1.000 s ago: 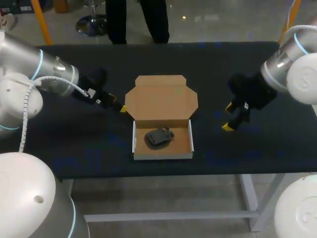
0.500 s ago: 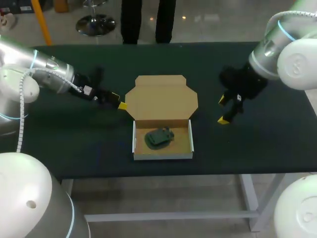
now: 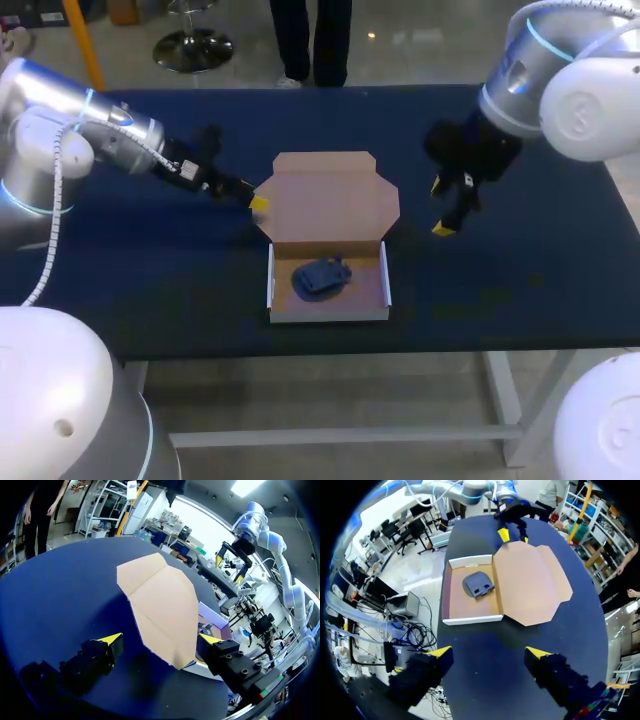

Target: Assemble the packaging by folding the flat box into shape, placing the metal phone stand inside, and closing the box properly

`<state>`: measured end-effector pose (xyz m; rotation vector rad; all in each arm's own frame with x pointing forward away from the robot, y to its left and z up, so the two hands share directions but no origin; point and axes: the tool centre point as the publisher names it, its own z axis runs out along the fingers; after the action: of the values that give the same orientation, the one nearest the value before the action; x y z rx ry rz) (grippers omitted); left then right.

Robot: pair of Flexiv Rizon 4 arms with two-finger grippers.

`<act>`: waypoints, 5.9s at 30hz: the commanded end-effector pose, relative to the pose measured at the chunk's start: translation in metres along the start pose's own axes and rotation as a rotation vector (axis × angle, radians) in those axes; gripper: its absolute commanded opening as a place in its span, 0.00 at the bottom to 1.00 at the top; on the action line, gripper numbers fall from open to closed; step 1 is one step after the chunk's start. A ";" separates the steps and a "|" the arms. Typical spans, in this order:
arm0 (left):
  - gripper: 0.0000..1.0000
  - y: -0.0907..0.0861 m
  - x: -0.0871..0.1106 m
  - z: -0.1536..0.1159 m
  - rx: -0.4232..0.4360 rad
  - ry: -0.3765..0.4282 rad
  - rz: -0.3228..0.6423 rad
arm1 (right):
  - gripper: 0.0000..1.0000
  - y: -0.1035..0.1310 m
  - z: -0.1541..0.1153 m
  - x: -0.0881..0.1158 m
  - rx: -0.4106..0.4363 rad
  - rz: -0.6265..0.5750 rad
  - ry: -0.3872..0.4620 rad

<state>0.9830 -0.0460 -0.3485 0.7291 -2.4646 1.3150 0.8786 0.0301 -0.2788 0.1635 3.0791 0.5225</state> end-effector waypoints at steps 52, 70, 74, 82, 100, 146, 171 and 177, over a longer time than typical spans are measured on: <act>0.27 -0.019 0.019 0.031 -0.022 0.320 0.064 | 1.00 0.032 0.000 -0.040 0.067 -0.057 -0.015; 0.27 -0.025 0.025 0.034 -0.001 0.348 0.064 | 1.00 0.033 0.002 -0.039 0.083 -0.054 -0.013; 0.16 -0.025 0.027 0.034 0.002 0.348 0.070 | 1.00 0.034 0.002 -0.038 0.088 -0.055 -0.012; 0.00 -0.022 0.031 0.030 0.012 0.333 0.094 | 1.00 0.039 0.000 -0.038 0.093 -0.065 -0.018; 0.00 -0.026 0.052 0.023 0.010 0.271 0.248 | 1.00 0.045 -0.004 -0.032 0.095 -0.075 -0.027; 0.00 -0.024 0.078 0.013 0.076 0.047 0.472 | 1.00 0.060 -0.039 -0.029 0.106 -0.130 -0.099; 0.00 -0.012 0.082 0.006 0.137 -0.118 0.582 | 1.00 0.078 -0.047 -0.035 0.120 -0.164 -0.113; 0.00 -0.011 0.081 0.007 0.128 -0.124 0.607 | 1.00 0.084 -0.050 -0.037 0.125 -0.174 -0.121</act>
<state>0.9219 -0.0823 -0.3086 0.0691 -2.8478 1.6744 0.9209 0.0855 -0.2078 -0.0675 2.9604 0.3157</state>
